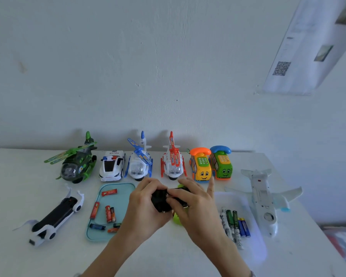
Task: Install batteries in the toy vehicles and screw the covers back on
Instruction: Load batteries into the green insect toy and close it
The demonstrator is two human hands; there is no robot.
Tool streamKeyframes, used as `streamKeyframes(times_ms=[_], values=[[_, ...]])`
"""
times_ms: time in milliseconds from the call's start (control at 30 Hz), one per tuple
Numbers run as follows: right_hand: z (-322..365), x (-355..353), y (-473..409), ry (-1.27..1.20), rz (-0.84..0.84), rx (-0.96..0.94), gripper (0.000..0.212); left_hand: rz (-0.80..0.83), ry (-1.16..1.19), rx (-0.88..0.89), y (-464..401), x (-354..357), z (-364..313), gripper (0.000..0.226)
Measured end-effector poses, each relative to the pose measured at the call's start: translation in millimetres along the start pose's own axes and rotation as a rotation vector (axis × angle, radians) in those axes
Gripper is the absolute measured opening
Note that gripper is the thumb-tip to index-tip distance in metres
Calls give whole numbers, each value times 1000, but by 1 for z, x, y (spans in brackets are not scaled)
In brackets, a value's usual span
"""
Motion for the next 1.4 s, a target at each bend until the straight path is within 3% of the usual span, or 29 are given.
streamKeyframes(times_ms=[67, 133, 200, 267, 300, 433, 600, 633, 700, 833, 1000, 1100, 1400], values=[[-6, -4, 0, 14, -54, -43, 19, 16, -13, 1, 0, 6, 0, 31], [-14, -9, 1, -127, -66, 6, 13, 53, -21, 3, 3, 16, 2, 36], [-28, -19, 4, -323, -112, 124, 6, 91, -25, -5, 6, 23, 6, 41], [-60, -28, 11, -349, -205, 304, 15, 101, -13, -31, 10, 23, 14, 43], [-80, -25, 14, -307, -188, 400, 19, 96, -2, -53, 12, 20, 18, 44], [-150, 9, 37, -21, 135, 683, 24, 72, 9, -117, 24, 3, 33, 39], [-170, 20, 50, 151, 185, 741, 10, 119, -10, -150, 50, -16, 52, 38], [-168, 19, 49, 186, 173, 734, 4, 124, -12, -167, 56, -19, 56, 39], [-158, 18, 43, 223, 115, 690, 14, 125, -15, -211, 69, -29, 64, 40], [-99, 26, 25, 101, 8, 486, 9, 94, -8, -284, 93, -53, 74, 41], [-16, 81, 14, -159, 177, 284, 10, 23, 3, -336, 116, -88, 85, 48], [10, 119, 13, -262, 337, 260, 13, -29, -1, -359, 124, -108, 90, 52], [45, 200, -11, -64, 650, 11, 42, -7, 16, -437, 144, -121, 109, 48]])
Point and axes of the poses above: each hand's wrist, its own y-axis away from the middle knuckle, its own x-axis out of the palm, z = x × y, the point moved 7 cm from there along -y, towards the middle knuckle, and after that the axes turned 10 degrees about y, right-handed, at the moved point
